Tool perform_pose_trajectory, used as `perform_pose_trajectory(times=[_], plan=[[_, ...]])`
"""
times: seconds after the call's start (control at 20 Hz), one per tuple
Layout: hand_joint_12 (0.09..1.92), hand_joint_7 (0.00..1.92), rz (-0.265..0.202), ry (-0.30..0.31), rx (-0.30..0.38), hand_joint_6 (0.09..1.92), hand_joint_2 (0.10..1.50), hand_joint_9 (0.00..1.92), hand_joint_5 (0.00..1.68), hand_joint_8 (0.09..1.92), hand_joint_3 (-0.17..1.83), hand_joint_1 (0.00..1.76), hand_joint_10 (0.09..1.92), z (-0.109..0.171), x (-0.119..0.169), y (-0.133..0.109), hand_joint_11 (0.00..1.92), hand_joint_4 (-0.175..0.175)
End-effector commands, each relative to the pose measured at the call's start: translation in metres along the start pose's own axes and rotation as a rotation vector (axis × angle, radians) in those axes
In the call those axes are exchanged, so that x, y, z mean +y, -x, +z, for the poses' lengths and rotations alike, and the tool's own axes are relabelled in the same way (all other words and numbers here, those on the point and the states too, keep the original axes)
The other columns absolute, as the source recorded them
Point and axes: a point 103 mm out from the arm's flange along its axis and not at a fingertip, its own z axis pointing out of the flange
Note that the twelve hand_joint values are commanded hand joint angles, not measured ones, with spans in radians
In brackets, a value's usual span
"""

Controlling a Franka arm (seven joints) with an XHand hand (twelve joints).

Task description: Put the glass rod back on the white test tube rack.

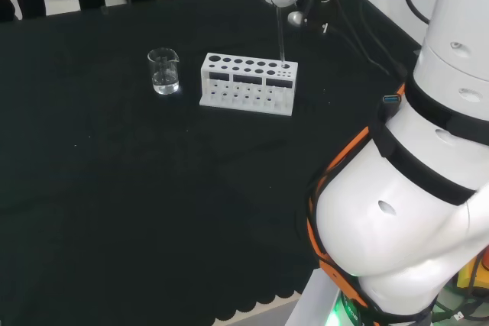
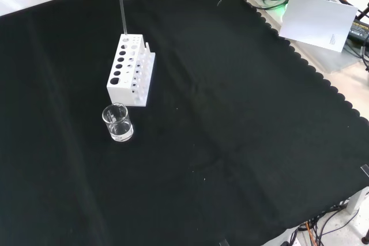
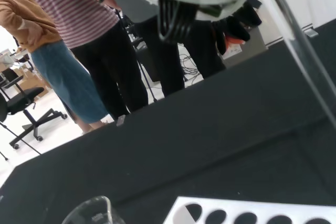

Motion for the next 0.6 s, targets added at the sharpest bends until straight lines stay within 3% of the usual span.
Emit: perform_pose_trajectory(times=[0.05, 0.6], plan=[[0.79, 1.15, 0.036, -0.022, -0.003, 0.92, 0.64, 1.58, 1.05, 1.24, 0.87, 1.30, 0.90, 0.015, -0.004, 0.025, 1.63, -0.175], [0.79, 1.15, 0.063, -0.055, -0.003, 0.91, 0.64, 1.58, 1.05, 1.24, 0.87, 1.30, 0.90, 0.033, -0.009, 0.043, 1.63, -0.175]])
